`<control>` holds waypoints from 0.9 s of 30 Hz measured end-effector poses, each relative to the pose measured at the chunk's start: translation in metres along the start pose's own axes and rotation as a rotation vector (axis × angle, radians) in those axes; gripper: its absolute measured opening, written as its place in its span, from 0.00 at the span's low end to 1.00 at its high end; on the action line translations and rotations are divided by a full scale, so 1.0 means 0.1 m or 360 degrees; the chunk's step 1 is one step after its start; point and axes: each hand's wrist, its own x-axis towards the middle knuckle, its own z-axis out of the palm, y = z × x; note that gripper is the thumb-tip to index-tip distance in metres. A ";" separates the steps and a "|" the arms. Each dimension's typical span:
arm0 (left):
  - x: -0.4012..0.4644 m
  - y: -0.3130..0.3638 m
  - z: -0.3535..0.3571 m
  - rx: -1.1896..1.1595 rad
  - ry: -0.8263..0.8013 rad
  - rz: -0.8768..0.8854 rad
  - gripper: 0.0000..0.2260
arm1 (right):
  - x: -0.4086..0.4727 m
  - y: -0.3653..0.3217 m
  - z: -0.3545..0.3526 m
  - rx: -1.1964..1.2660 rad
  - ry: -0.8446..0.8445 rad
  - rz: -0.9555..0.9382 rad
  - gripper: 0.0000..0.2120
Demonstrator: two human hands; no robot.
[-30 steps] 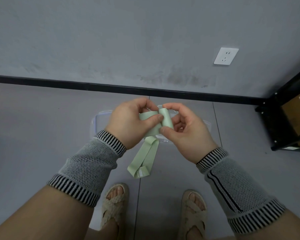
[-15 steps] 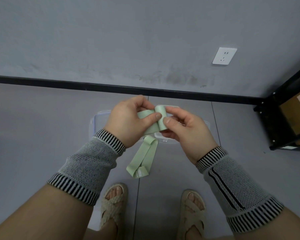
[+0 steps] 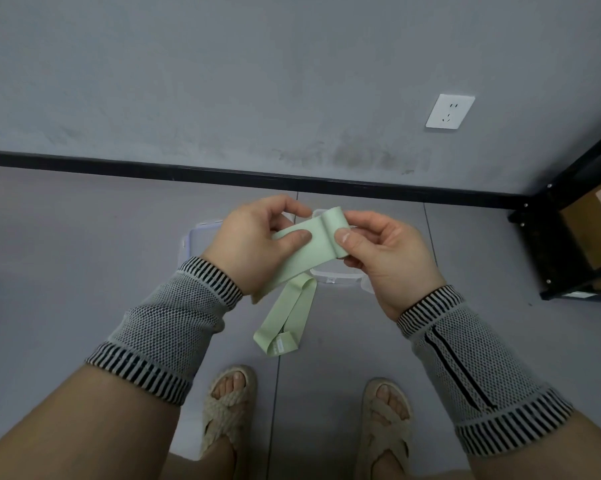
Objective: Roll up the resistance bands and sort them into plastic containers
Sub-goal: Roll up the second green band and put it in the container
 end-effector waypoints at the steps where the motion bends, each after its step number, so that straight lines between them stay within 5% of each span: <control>1: 0.00 0.01 0.00 -0.0018 0.0013 0.0004 0.09 | 0.00 0.00 0.00 0.0010 -0.0001 -0.0005 0.09; 19: 0.01 0.04 0.11 -0.0221 0.0125 0.0042 0.05 | -0.04 0.07 0.16 -0.0473 0.0222 -0.0173 0.15; 27: -0.01 0.01 0.05 -0.0235 0.0098 0.0044 0.03 | -0.04 0.00 0.06 -0.0173 -0.0080 -0.0058 0.09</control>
